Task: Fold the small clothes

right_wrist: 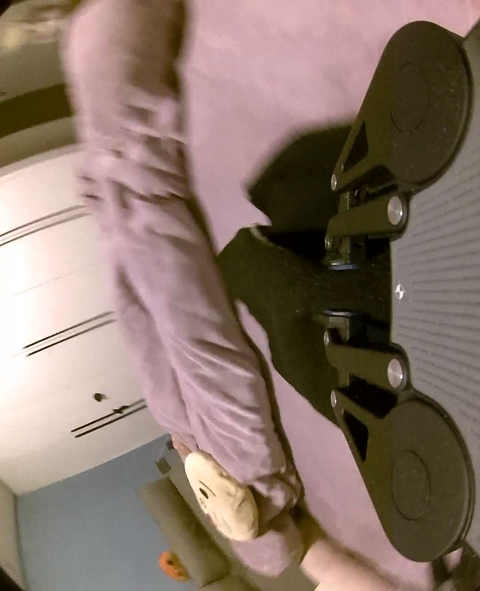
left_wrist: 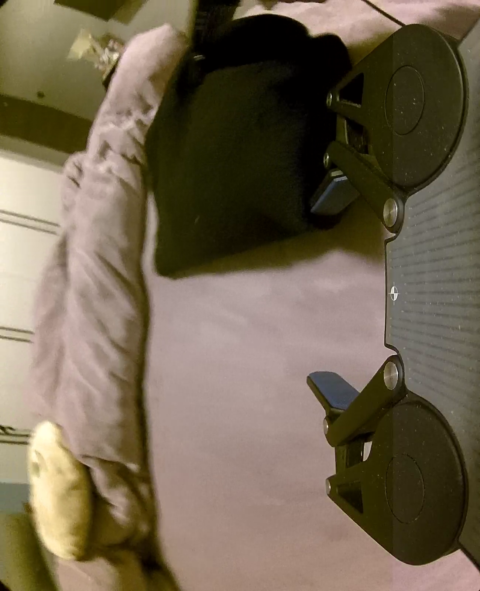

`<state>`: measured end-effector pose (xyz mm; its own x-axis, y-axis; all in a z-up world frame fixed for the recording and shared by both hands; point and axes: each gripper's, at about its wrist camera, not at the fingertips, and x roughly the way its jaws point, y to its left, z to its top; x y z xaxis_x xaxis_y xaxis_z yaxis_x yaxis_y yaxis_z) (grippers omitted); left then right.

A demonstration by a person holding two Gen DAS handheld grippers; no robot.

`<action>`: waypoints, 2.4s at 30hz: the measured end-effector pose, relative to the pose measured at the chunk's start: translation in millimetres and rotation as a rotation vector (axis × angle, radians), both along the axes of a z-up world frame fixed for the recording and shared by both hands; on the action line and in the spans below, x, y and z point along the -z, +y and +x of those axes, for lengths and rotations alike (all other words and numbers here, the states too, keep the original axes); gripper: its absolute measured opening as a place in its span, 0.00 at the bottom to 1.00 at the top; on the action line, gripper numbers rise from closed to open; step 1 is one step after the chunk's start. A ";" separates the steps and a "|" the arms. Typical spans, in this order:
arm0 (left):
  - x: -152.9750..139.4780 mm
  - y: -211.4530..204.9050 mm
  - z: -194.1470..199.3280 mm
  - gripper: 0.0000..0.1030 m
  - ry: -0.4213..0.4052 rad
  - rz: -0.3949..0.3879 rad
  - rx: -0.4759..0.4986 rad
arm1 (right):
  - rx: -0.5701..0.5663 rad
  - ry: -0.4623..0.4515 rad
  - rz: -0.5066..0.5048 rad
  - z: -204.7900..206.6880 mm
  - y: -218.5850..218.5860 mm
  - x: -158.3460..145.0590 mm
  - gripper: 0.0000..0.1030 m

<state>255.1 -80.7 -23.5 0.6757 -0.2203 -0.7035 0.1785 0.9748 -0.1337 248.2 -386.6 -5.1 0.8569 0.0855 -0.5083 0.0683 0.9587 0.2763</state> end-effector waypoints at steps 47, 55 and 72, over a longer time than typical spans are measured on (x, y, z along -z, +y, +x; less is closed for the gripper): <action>39.0 -37.2 112.2 1.00 0.261 -0.304 0.173 | 0.024 0.222 0.018 14.8 -55.9 55.3 0.96; 98.8 -53.7 157.1 1.00 0.498 -0.602 0.275 | -0.056 0.286 0.419 35.7 -98.8 101.8 0.96; 112.7 -58.1 191.9 1.00 0.493 -0.713 0.245 | -0.168 0.230 0.668 69.6 -94.5 125.5 0.89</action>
